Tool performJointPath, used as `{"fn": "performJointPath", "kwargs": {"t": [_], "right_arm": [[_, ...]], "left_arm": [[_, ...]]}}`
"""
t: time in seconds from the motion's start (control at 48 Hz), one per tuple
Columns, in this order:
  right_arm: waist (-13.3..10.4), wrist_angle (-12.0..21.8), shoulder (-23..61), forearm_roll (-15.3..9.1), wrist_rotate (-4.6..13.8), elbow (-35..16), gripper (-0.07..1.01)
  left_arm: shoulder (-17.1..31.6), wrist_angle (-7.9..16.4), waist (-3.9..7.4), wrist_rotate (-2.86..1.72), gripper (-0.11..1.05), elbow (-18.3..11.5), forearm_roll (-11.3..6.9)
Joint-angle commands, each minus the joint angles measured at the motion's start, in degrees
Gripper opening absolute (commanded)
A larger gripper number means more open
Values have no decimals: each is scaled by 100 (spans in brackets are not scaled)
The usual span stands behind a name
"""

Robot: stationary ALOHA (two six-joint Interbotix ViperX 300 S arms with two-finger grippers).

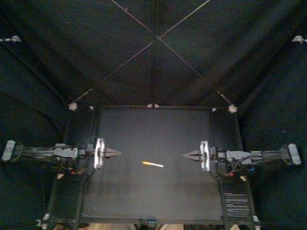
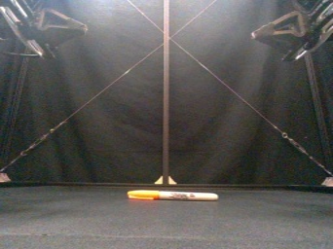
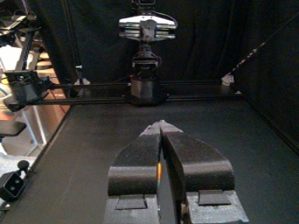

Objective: Uncap the pen

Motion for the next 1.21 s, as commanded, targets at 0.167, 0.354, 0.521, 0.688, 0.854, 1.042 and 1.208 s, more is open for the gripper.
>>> {"fn": "performJointPath", "kwargs": {"t": [0.167, 0.354, 0.521, 0.688, 0.854, 1.042, 1.208], "right_arm": [[-9, -44, 879, 457, 220, -193, 0], [44, -44, 2171, 993, 220, -633, 3], [132, 53, 3261, 1099, 211, -1090, 8], [97, 325, 4298, 1099, 202, -1573, 29], [70, 519, 4948, 1081, 167, -1916, 57], [-44, 563, 5379, 1002, 176, -2074, 78], [-229, 615, 5739, 1037, 202, -2171, 79]], "left_arm": [[308, -79, 0, 26, -2, -9, 0], [1187, -79, 9, 44, 0, -149, 18], [1802, -79, 105, 53, 1, -264, 35], [2109, -79, 237, 44, 5, -290, 26], [2276, -79, 237, 44, 18, -299, 35], [2399, -79, 237, 44, 38, -299, 44], [2514, -70, 237, 53, 59, -308, 53]]}}
